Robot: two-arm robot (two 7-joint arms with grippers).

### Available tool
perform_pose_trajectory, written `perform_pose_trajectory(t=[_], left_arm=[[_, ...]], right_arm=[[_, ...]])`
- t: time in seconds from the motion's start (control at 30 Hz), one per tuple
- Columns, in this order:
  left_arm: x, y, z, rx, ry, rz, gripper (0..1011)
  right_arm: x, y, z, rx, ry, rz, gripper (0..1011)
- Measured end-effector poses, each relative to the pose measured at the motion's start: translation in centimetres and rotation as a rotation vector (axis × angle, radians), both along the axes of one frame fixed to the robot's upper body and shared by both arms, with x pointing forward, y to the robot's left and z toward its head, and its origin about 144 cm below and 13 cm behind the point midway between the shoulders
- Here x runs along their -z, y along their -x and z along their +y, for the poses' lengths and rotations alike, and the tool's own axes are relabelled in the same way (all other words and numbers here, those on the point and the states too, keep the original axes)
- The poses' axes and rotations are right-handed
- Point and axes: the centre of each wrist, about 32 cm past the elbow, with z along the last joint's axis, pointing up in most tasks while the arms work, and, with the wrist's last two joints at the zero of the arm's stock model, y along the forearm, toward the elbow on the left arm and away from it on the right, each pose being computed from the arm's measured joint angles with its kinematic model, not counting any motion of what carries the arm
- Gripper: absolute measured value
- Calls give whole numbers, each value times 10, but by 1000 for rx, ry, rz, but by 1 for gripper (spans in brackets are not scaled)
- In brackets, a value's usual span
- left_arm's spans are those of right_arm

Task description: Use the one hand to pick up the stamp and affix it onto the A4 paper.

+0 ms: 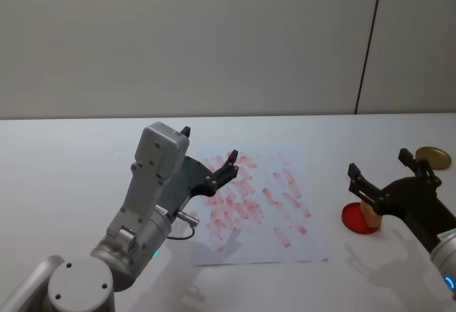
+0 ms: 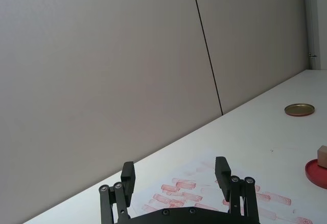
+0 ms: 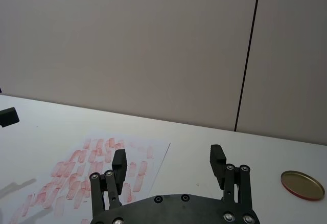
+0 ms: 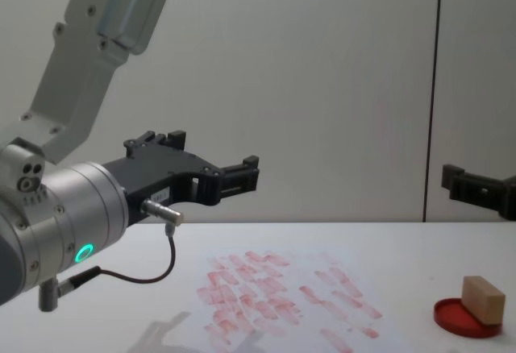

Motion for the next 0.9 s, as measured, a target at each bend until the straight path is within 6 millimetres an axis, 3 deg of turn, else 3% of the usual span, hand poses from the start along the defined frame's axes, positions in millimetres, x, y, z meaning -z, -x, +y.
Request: perform_pose_trajectory(t=[0.9], left_arm=[[0,0,0,0,0,0,993]], right_arm=[[0,0,0,0,0,1,1001]])
